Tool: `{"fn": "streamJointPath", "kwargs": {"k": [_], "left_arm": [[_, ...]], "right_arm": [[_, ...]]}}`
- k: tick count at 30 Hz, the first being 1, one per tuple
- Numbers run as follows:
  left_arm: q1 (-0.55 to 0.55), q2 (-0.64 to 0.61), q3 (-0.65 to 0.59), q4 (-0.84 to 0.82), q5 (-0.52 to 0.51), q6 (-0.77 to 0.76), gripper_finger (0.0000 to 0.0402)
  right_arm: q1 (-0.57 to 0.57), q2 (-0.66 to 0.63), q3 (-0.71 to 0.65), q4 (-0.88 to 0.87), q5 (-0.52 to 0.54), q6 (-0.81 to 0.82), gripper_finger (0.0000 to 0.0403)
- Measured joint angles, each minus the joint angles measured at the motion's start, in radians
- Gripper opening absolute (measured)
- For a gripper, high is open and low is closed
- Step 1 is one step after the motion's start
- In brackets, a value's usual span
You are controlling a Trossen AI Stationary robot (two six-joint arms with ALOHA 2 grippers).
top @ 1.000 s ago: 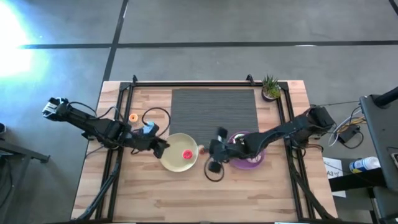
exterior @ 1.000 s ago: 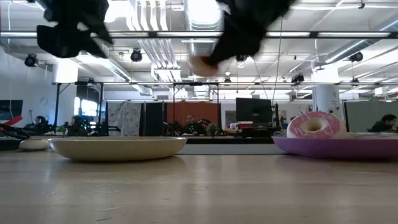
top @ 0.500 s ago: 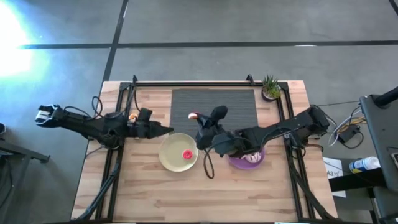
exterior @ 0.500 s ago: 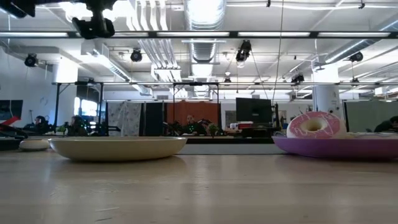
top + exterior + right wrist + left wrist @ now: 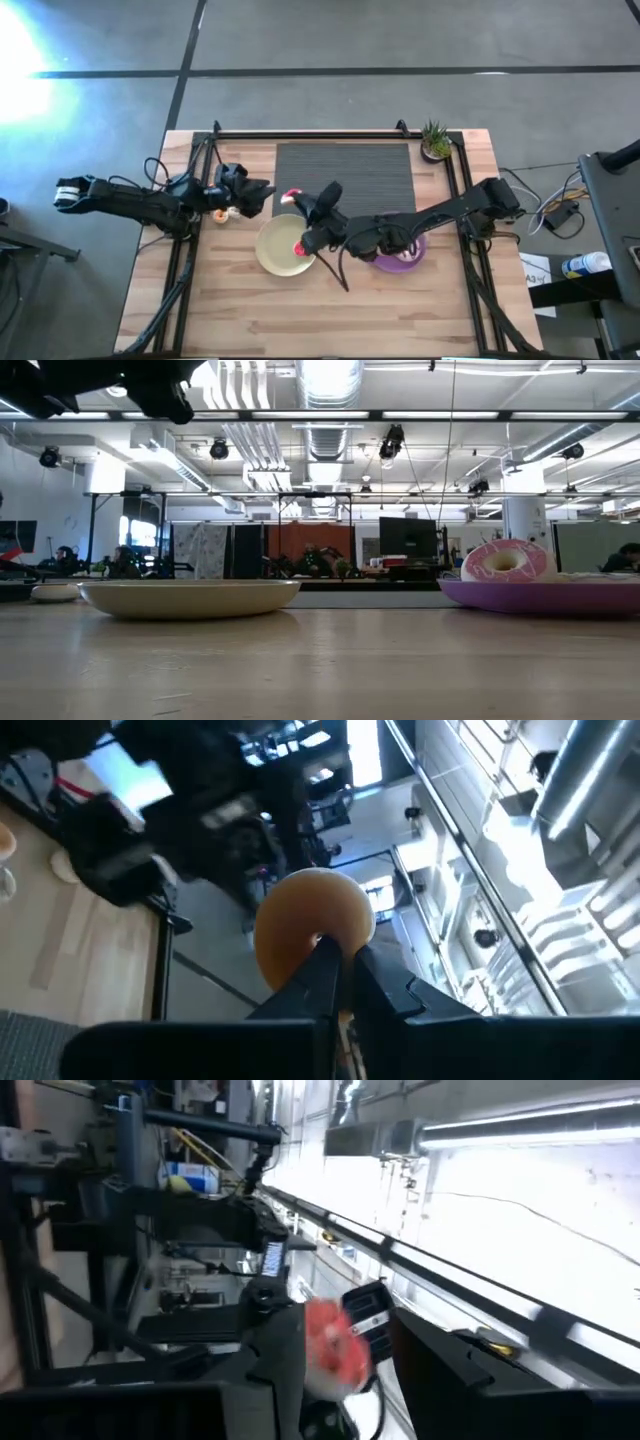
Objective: Pick & Place donuts
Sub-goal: Put the small orange donut on the white plate
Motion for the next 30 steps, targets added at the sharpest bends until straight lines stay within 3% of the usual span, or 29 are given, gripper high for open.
{"fn": "streamJointPath", "kwargs": {"k": [7, 30], "left_arm": [[0.049, 0.022, 0.012, -0.003, 0.107, -0.098, 0.0119], [0.052, 0.205, 0.112, 0.128, 0.225, -0.161, 0.0119]], "right_arm": [[-0.001, 0.013, 0.039, 0.004, -0.058, -0.055, 0.0013], [-0.01, 0.013, 0.051, 0.044, -0.099, -0.113, 0.0013]]}}
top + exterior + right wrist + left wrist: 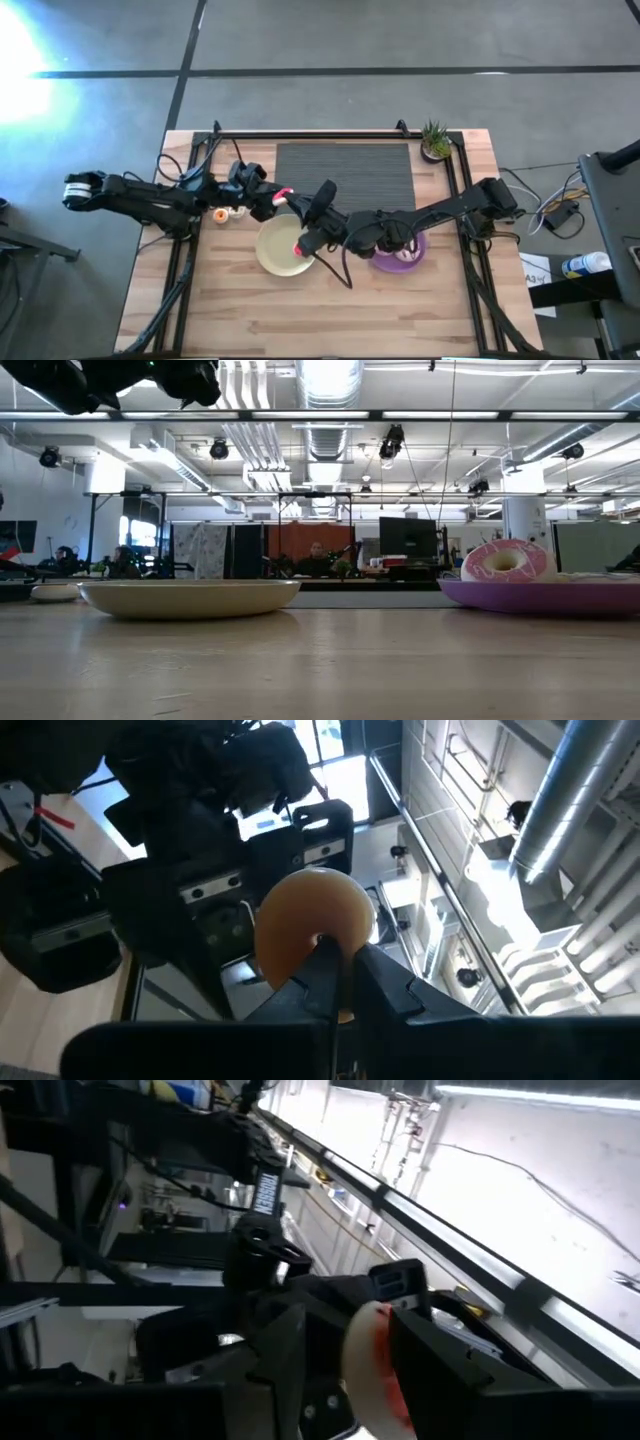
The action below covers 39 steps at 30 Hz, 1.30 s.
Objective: Pick & Place donuts
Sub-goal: Put the small orange donut on the white plate
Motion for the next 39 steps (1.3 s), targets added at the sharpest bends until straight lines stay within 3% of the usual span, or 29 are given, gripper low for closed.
{"fn": "streamJointPath", "kwargs": {"k": [9, 26, 39], "left_arm": [[0.0, 0.003, 0.026, 0.03, 0.055, -0.004, 0.0119], [0.0, 0.003, 0.026, 0.03, 0.057, 0.053, 0.0117], [0.0, 0.006, 0.023, 0.025, 0.049, 0.108, 0.0006]], "right_arm": [[-0.017, -0.001, -0.003, 0.002, -0.001, -0.003, 0.0013], [-0.026, -0.003, -0.017, 0.002, -0.008, 0.028, 0.0013], [-0.037, -0.005, -0.034, -0.002, -0.007, 0.14, 0.0013]]}}
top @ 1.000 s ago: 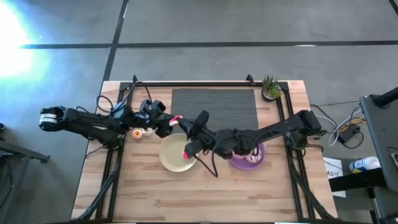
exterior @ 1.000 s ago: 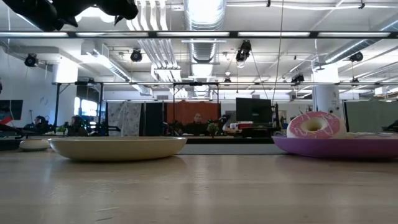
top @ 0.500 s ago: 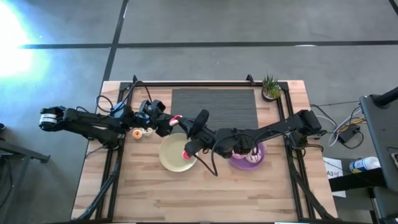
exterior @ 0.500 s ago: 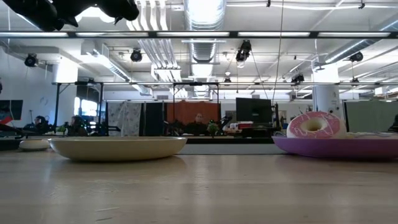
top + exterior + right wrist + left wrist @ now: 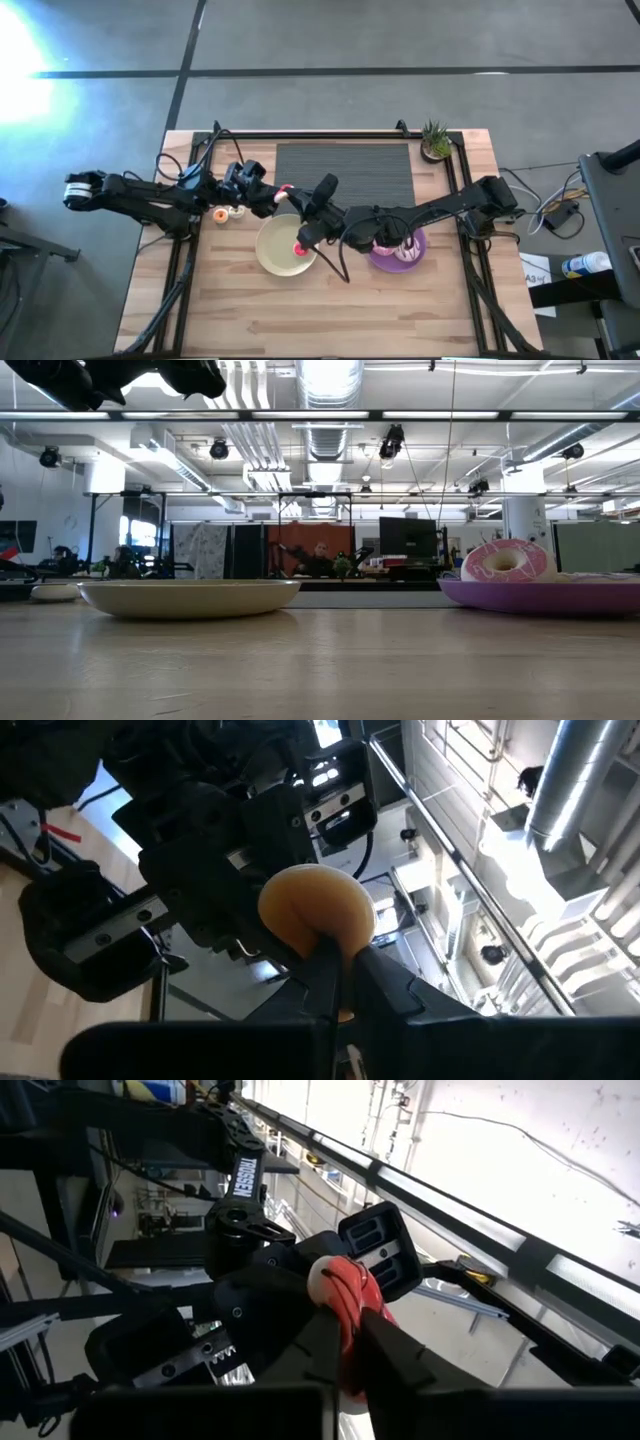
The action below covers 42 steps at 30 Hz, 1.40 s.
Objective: Pick & Place donuts
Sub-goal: Put the small orange donut on the white plate
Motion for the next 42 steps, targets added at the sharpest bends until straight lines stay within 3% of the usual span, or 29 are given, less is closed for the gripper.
{"fn": "streamJointPath", "kwargs": {"k": [13, 20, 23, 33, 37, 42], "left_arm": [[0.0, 0.0, 0.0, -0.015, -0.015, 0.009, 0.0001], [0.0, 0.0, 0.0, -0.022, -0.011, 0.01, 0.0], [0.0, 0.0, 0.0, -0.023, -0.01, 0.01, 0.0], [0.001, -0.001, -0.002, -0.038, -0.01, 0.035, 0.0], [0.015, -0.002, -0.002, -0.082, -0.005, 0.064, 0.0], [0.048, -0.001, -0.018, -0.147, -0.021, 0.085, 0.0]], "right_arm": [[0.011, 0.001, 0.0, -0.008, 0.06, 0.285, 0.0013], [0.019, 0.001, -0.001, -0.023, 0.043, 0.269, 0.0018], [0.018, 0.001, -0.001, -0.027, 0.035, 0.296, 0.0049], [0.022, -0.003, 0.0, -0.026, 0.041, 0.231, 0.0205], [0.04, -0.002, 0.0, -0.037, 0.084, 0.231, 0.0235], [0.066, 0.001, -0.002, -0.17, 0.162, 0.301, 0.0243]]}}
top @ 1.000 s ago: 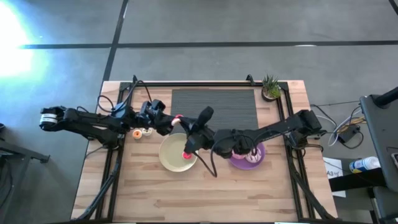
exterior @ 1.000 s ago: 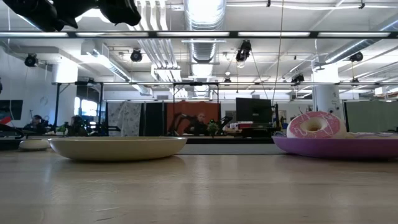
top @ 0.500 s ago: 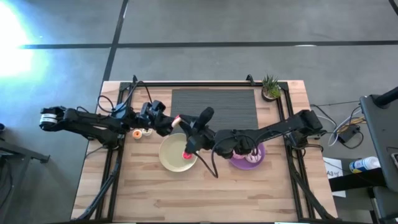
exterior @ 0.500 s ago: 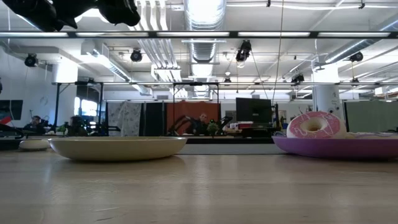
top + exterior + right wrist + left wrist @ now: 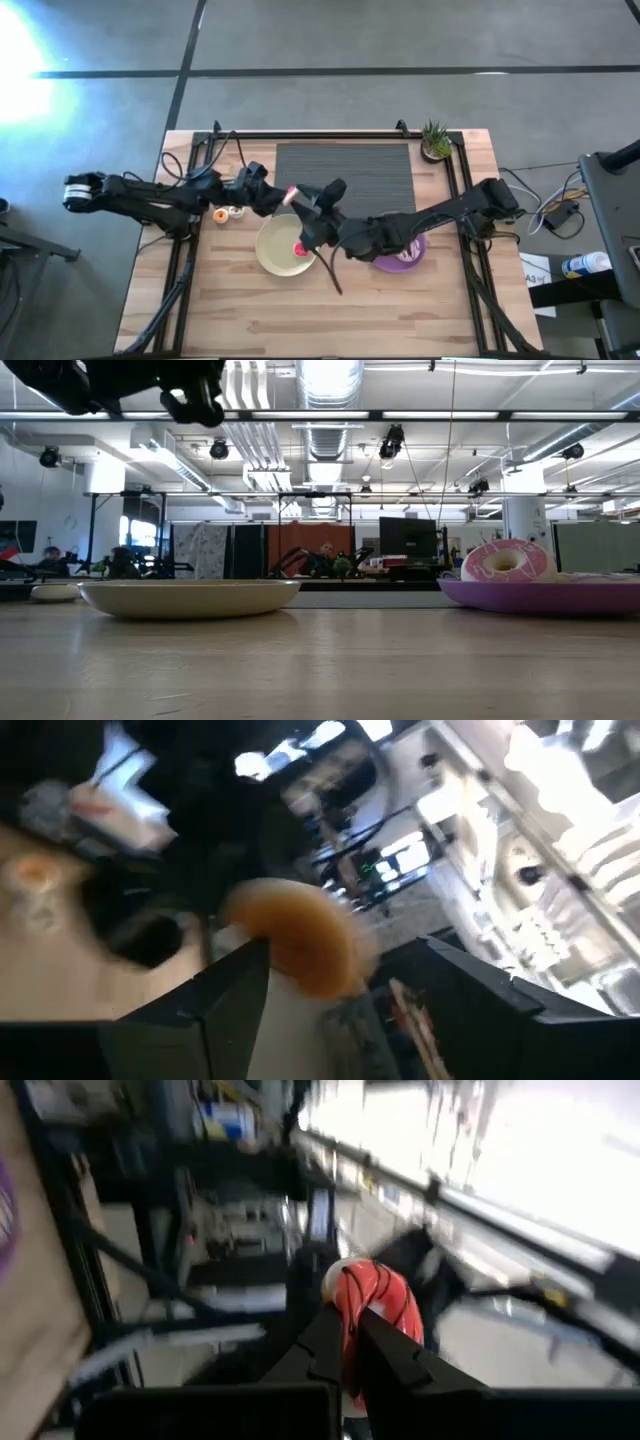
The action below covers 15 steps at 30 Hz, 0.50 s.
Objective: Pick & Place donuts
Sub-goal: Put the small orange donut on the white plate
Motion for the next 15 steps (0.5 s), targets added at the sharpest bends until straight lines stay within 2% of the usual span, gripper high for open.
{"fn": "streamJointPath", "kwargs": {"k": [3, 7, 12, 15], "left_arm": [[0.026, 0.0, -0.018, -0.029, -0.024, 0.007, 0.0], [0.072, -0.003, -0.049, -0.111, -0.014, 0.07, 0.0], [0.106, -0.008, -0.098, -0.461, 0.013, 0.147, 0.0], [0.086, -0.008, -0.141, -0.511, 0.032, 0.189, 0.0]], "right_arm": [[0.029, 0.0, -0.001, -0.135, 0.043, 0.11, 0.0238], [0.05, -0.024, -0.001, -0.283, 0.113, 0.348, 0.0232], [0.048, -0.073, -0.001, -0.61, 0.122, 0.807, 0.0228], [0.051, -0.09, -0.001, -0.807, 0.118, 1.053, 0.0228]]}}
